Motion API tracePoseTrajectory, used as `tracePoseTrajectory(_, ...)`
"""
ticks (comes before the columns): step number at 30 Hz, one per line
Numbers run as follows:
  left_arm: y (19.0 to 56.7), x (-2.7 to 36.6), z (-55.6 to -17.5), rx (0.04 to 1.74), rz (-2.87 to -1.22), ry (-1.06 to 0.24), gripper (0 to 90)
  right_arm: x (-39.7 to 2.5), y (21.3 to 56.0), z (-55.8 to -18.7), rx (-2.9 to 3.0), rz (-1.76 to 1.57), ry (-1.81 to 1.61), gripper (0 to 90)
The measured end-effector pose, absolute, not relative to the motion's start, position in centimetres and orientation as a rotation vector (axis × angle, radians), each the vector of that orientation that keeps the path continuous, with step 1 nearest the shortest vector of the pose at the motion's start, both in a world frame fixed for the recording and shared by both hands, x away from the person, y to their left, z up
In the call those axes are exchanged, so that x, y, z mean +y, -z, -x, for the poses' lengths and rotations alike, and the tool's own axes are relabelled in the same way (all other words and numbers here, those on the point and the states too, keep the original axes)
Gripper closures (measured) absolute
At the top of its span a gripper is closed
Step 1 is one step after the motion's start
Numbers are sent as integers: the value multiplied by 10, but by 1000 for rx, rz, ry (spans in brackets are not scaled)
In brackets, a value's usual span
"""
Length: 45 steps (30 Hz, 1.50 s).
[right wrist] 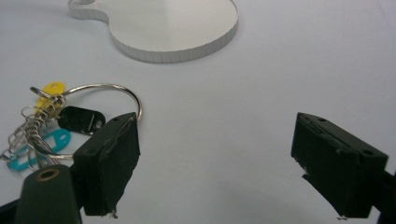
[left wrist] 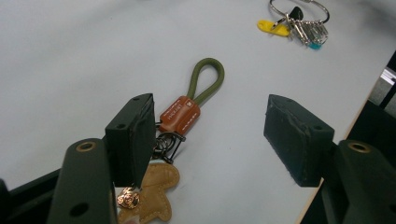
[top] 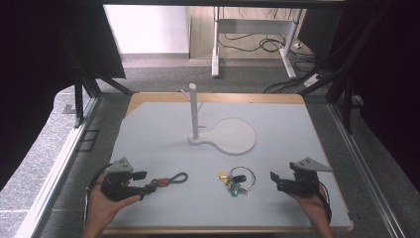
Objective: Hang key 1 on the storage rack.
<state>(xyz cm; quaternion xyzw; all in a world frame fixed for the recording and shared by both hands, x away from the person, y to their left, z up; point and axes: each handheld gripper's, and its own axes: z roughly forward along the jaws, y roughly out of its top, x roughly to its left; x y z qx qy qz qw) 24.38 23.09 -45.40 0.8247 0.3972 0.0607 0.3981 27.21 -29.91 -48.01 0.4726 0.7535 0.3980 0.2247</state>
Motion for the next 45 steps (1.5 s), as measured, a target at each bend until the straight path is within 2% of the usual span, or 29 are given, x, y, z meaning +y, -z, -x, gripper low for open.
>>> tracePoseTrajectory(7, 453, 228, -239, 1012, -2059, -142, 353, -310, 484, -274, 2050, -1327, -1098, 279)
tracePoseTrajectory(18, 449, 229, -225, 960, -2054, -158, 343, -310, 482, -276, 2071, -1327, -1112, 294)
tracePoseTrajectory(31, 446, 224, -232, 1020, -2087, -229, 352, -320, 481, -282, 2074, -1376, -1138, 325)
tracePoseTrajectory(38, 440, 214, -243, 1037, -2163, -264, 352, -326, 482, -282, 2093, -1354, -1170, 336)
tracePoseTrajectory(45, 427, 208, -247, 1011, -2239, -218, 353, -321, 477, -274, 2124, -1299, -1199, 342)
